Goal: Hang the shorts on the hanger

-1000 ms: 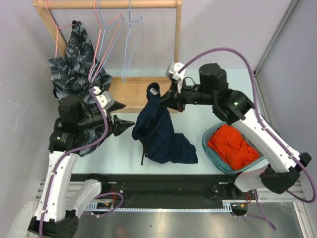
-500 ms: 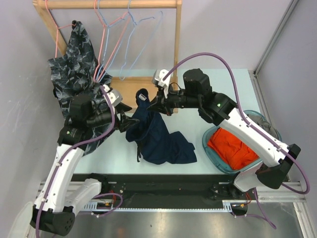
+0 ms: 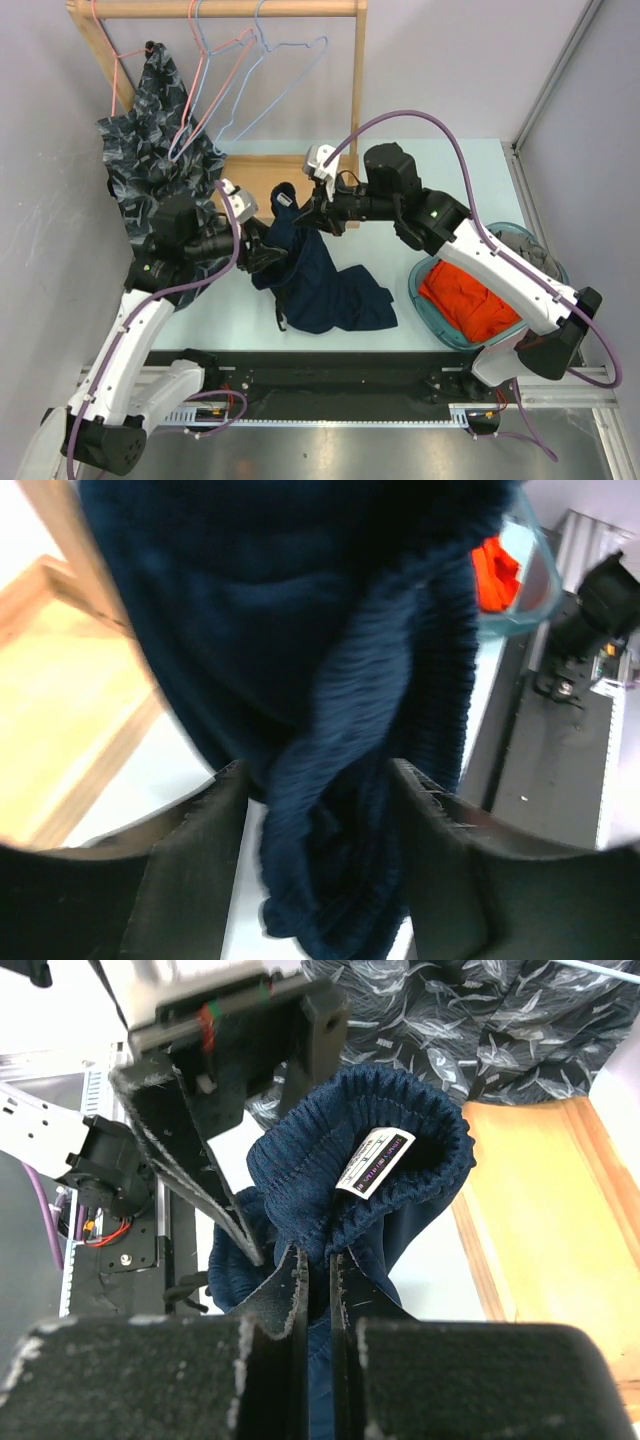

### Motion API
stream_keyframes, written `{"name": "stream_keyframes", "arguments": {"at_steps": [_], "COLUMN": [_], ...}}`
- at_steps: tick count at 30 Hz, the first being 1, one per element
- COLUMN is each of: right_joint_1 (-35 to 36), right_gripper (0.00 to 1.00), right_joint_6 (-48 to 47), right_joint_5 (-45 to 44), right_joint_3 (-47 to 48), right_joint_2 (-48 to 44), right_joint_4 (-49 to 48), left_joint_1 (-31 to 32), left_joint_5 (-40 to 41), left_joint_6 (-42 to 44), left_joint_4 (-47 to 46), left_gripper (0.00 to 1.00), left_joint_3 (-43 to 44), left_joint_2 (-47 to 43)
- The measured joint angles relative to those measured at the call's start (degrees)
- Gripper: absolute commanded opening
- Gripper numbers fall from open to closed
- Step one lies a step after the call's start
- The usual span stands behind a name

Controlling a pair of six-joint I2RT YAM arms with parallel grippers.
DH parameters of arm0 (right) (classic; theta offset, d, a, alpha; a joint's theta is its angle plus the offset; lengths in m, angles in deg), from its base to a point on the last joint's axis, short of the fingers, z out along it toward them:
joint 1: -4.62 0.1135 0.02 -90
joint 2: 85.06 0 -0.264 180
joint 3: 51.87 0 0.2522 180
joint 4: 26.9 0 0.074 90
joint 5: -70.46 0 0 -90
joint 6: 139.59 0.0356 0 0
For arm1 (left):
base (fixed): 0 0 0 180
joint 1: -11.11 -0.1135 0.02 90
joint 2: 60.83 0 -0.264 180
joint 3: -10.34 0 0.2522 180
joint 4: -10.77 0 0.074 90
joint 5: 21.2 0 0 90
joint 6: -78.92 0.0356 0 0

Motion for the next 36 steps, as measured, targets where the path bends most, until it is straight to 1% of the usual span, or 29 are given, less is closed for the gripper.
{"name": "stream_keyframes", "arguments": {"at_steps": [1, 2, 3, 4, 6, 7, 8, 9, 11, 12, 14, 15, 18, 21, 22, 23, 24, 26, 31, 36], "right_joint_1": [0.0, 0.0, 0.0, 0.0, 0.0, -0.1, -0.3, -0.6, -1.4, -1.9, -3.7, -5.0, -8.8, -10.9, -11.1, -11.2, -11.1, -10.6, -9.3, -8.4], "right_gripper": [0.0, 0.0, 0.0, 0.0, 0.01, 0.06, 0.09, 0.16, 0.24, 0.38, 0.43, 0.48, 0.49, 0.5, 0.53, 0.59, 0.69, 0.73, 0.73, 0.76], "right_joint_6": [0.0, 0.0, 0.0, 0.0, 0.0, 0.0, 0.0, -0.1, -0.3, -0.3, -0.6, -0.9, -1.8, -2.5, -2.7, -2.9, -3.0, -3.1, -1.7, 1.3], "right_joint_5": [0.0, 0.1, 0.2, 0.2, 0.2, 0.2, 0.2, 0.2, 0.2, 0.0, 0.0, -0.3, -1.4, -2.6, -3.0, -3.1, -3.3, -3.7, -4.3, -4.7], "right_joint_3": [-0.2, -0.6, -0.9, -1.1, -2.0, -2.4, -3.1, -4.0, -5.4, -6.1, -7.5, -8.3, -9.8, -10.5, -10.6, -10.7, -10.8, -10.8, -10.9, -10.8], "right_joint_2": [0.1, 0.2, 0.3, 0.4, 0.4, 0.4, 0.4, 0.5, 0.9, 1.2, 2.3, 3.0, 6.0, 9.1, 10.3, 11.1, 12.3, 14.5, 17.9, 21.9], "right_joint_4": [-0.2, -0.5, -0.5, -0.6, -0.6, -0.6, -0.7, -0.6, -0.6, -0.6, -0.5, -0.5, 0.4, 1.0, 1.3, 1.3, 1.5, 1.7, 1.9, -0.6], "left_joint_1": [0.5, 1.1, 1.4, 1.7, 1.8, 1.8, 1.8, 1.7, 1.3, 1.0, 0.0, -0.8, -3.8, -5.0, -5.1, -5.1, -5.1, -5.2, -5.2, -5.2], "left_joint_5": [0.0, 0.1, 0.1, 0.2, 0.9, 1.4, 2.6, 3.5, 5.9, 7.4, 10.4, 12.3, 17.9, 22.2, 23.4, 24.3, 25.2, 26.9, 30.1, 32.3], "left_joint_6": [-0.1, -0.1, -0.3, -0.4, -0.1, -0.5, -0.7, -1.0, -1.4, -1.7, -2.1, -2.3, -3.3, -3.8, -4.2, -4.2, -4.4, -4.7, -4.6, -3.8], "left_joint_4": [0.1, 0.1, 0.2, 0.5, 1.3, 1.7, 2.5, 3.3, 4.9, 5.6, 7.0, 7.8, 10.7, 12.5, 13.2, 13.8, 14.2, 15.4, 16.4, 17.4], "left_gripper": [0.44, 0.23, 0.11, 0.0, 0.0, 0.0, 0.0, 0.0, 0.0, 0.0, 0.0, 0.0, 0.0, 0.0, 0.0, 0.0, 0.0, 0.01, 0.03, 0.07], "left_joint_3": [-0.4, -0.8, -1.0, -1.0, -0.9, -0.9, -0.8, -0.8, -0.8, -0.8, -0.8, -0.8, -1.0, -1.6, -2.0, -2.4, -2.7, -3.2, -3.4, -3.4], "left_joint_2": [0.1, 0.4, 0.7, 1.4, 2.8, 3.3, 4.0, 4.4, 5.0, 5.3, 6.2, 6.7, 9.5, 12.3, 13.3, 14.0, 14.7, 15.6, 15.6, 15.6]}}
